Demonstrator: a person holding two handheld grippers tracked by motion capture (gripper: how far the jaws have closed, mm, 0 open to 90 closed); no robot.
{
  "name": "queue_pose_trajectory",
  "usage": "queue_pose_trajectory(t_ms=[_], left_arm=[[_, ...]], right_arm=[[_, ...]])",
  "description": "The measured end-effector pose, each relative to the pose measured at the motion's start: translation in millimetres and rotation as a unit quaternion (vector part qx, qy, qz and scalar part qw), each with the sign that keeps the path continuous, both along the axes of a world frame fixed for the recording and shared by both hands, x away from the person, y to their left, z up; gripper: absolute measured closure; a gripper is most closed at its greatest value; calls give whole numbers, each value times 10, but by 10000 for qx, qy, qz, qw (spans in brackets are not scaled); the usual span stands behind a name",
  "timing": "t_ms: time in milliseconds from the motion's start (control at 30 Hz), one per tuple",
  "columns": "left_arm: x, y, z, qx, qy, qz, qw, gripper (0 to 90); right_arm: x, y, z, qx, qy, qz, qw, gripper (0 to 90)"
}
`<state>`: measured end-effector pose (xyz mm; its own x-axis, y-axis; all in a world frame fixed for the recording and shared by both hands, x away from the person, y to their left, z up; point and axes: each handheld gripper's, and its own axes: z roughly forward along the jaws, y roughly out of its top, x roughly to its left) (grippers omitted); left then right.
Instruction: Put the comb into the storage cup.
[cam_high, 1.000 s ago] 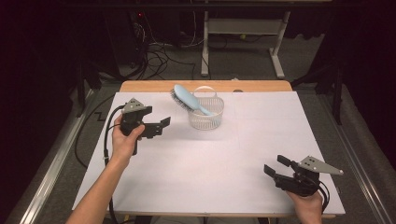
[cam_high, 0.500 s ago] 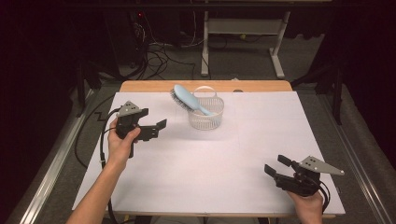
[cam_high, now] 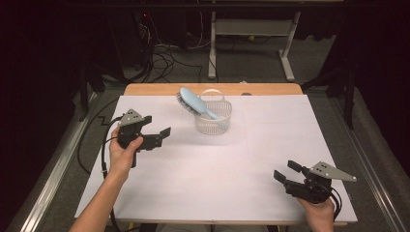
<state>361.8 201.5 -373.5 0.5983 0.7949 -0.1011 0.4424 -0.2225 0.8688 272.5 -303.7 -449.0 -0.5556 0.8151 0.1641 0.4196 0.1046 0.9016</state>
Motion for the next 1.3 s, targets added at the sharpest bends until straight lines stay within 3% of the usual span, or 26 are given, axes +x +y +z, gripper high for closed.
queue_pose_trajectory(t_ms=[1300], left_arm=[[-115,136,-161,-72,65,66,9999,180]], right_arm=[[4,-9,-3,28,8,-25,10000,293]])
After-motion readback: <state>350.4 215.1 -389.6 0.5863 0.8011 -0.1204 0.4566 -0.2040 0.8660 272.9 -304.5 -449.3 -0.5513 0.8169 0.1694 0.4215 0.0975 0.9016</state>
